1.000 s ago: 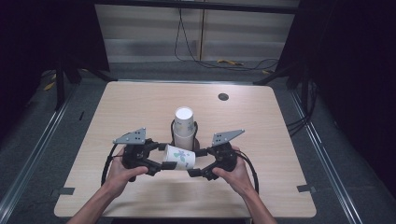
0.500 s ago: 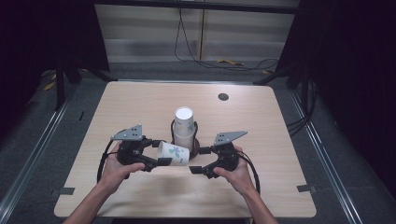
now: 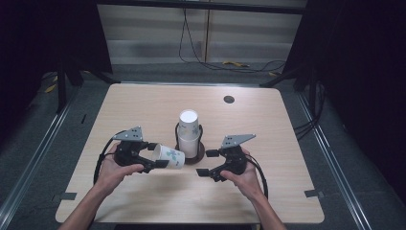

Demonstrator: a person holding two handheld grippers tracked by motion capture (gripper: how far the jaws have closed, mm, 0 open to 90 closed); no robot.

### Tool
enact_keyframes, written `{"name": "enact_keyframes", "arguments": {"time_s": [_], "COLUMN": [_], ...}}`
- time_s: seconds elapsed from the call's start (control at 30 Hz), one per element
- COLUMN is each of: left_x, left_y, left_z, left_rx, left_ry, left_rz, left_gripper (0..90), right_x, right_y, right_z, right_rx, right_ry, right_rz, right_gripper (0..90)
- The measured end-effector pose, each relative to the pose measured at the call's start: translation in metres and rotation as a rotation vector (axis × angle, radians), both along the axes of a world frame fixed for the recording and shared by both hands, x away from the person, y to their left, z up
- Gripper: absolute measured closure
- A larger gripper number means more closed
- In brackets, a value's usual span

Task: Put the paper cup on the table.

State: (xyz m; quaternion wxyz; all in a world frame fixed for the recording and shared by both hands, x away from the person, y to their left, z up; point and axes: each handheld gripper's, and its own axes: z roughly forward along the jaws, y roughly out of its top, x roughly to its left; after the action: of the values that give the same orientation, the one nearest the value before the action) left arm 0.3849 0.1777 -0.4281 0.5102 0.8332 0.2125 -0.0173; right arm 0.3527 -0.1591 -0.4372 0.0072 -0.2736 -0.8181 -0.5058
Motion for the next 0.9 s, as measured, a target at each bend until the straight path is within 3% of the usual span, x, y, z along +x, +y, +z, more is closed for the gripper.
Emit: {"name": "enact_keyframes", "arguments": {"time_s": [0.6,0.67,0.9], "left_x": [-0.001,-0.001,0.008], "left_y": [0.017,0.018,0.021], "left_z": [0.005,0.003,0.003], "left_rx": [0.084,0.123,0.176], "left_ry": [0.007,0.004,0.015], "left_rz": [0.030,0.040,0.062], "left_gripper": [26.4,26.3,25.7], "right_x": [-0.006,-0.012,-0.027], "right_y": [-0.012,-0.017,-0.035], "right_z": [0.007,0.009,0.004], "right_rx": [0.001,-0.020,-0.038], "right_ry": [-0.022,-0.044,-0.060], "right_rz": [-0.099,-0.121,-0.202], "right_gripper": [13.7,13.7,13.9]}}
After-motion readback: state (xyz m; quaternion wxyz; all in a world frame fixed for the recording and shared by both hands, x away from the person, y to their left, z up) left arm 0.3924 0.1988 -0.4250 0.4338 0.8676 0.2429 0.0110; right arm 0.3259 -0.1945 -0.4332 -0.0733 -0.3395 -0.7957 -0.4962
